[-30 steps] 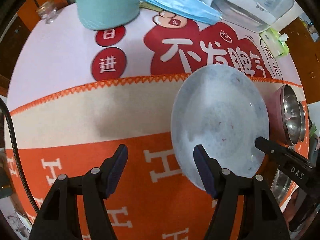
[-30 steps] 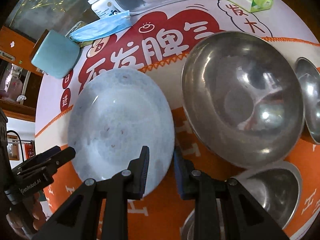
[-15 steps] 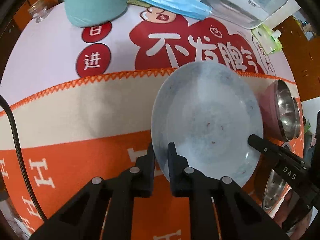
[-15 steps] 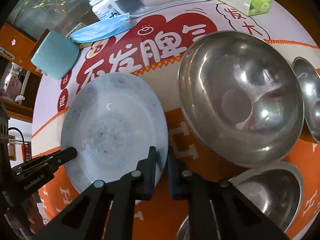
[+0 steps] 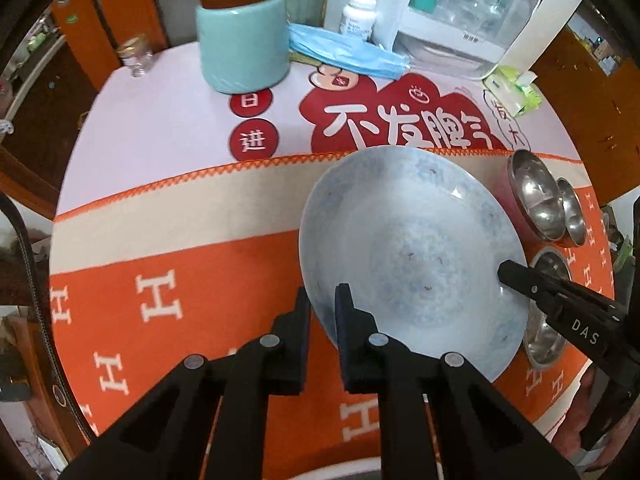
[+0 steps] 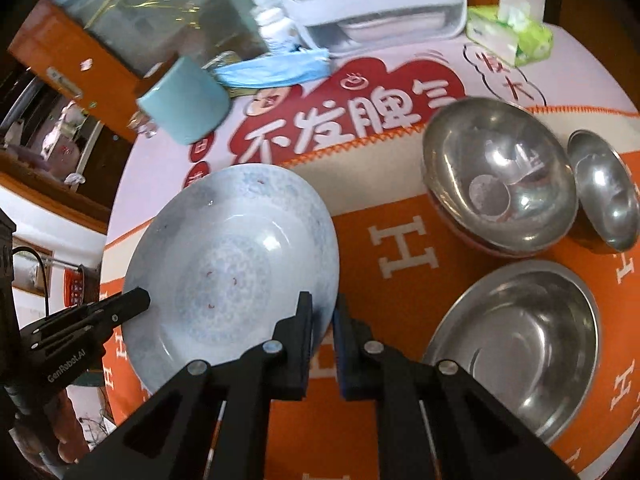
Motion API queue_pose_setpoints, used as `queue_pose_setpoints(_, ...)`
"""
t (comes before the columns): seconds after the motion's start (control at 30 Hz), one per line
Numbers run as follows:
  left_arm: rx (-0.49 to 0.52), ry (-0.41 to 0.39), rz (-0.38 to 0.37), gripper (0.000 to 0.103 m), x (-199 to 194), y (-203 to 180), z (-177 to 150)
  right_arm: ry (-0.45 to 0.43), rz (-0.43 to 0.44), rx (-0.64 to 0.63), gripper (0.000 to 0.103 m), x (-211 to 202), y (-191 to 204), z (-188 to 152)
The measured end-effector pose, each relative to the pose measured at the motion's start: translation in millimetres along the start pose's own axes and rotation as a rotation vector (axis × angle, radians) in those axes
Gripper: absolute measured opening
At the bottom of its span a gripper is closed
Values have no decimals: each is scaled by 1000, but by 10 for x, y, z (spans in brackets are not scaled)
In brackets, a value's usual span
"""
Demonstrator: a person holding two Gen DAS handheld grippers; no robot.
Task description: Organize plates and bowls
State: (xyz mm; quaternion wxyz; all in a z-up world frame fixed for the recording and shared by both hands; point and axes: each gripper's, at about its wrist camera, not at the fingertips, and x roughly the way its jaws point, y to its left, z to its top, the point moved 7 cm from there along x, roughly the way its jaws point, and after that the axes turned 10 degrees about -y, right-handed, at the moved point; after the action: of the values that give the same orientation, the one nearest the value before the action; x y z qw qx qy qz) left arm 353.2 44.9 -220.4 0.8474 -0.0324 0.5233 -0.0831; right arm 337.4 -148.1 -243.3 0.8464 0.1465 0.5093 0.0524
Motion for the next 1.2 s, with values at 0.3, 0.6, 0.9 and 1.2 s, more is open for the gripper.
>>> queue_pose_setpoints(0.3,-20,-141,35,10,-761,136,-404,-98,39,-114,9,-579,370,-274)
queue_pose_setpoints(0.6,-21,-177,90,10,-1193,196,-1149,-96,77,-203,10,-871,526,-945)
queue_pose_setpoints(0.9,-64,-106,115,11,-1223,215,-2186,-23,99,-295,11,-933,511,-1752)
queue_pose_setpoints(1.2,-123,-61,142,12,-1133,214,-2921,40,103,-374,11,-857,453,-2434)
